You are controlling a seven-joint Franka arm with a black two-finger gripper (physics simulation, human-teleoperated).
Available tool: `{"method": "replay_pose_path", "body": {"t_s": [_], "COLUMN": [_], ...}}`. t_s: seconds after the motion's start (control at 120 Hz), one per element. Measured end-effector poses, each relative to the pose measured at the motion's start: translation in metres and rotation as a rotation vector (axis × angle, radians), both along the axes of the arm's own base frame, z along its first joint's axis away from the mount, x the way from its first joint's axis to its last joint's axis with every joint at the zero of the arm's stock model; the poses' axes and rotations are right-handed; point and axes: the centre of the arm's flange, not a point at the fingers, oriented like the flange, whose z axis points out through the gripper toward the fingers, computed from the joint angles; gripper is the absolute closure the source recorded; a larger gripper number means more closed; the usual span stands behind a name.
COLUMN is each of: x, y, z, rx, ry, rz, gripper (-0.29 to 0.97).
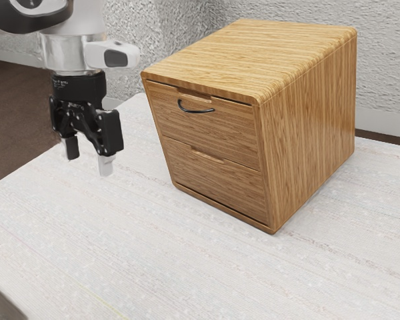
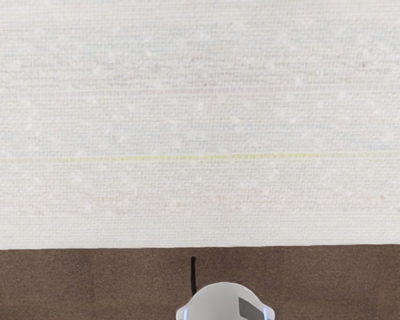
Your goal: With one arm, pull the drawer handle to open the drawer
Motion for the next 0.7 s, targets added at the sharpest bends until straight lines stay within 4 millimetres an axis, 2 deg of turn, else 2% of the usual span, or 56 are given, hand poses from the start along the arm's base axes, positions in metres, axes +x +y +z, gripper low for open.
{"method": "replay_pose_path", "body": {"t_s": [0.067,0.15,0.217,0.308,0.35,0.408,0.592,0.617,0.7], "x": [0.014,0.021,0.009,-0.039,-0.053,-0.057,-0.047,-0.043,-0.024], "y": [0.002,0.006,0.012,0.017,0.024,0.030,0.031,0.032,0.045], "z": [0.004,0.012,0.024,0.033,0.031,0.030,0.039,0.036,-0.010], "rx": [0.009,0.024,0.073,0.119,0.126,0.126,0.135,0.129,-0.006], "ry": [-0.099,-0.185,-0.239,-0.301,-0.350,-0.417,-0.524,-0.532,-0.593], "rz": [0.021,0.045,0.056,0.041,0.002,-0.091,-0.389,-0.430,-0.548], "gripper": [0.00,0.00,0.00,0.00,0.00,0.00,0.00,0.00,0.00]}}
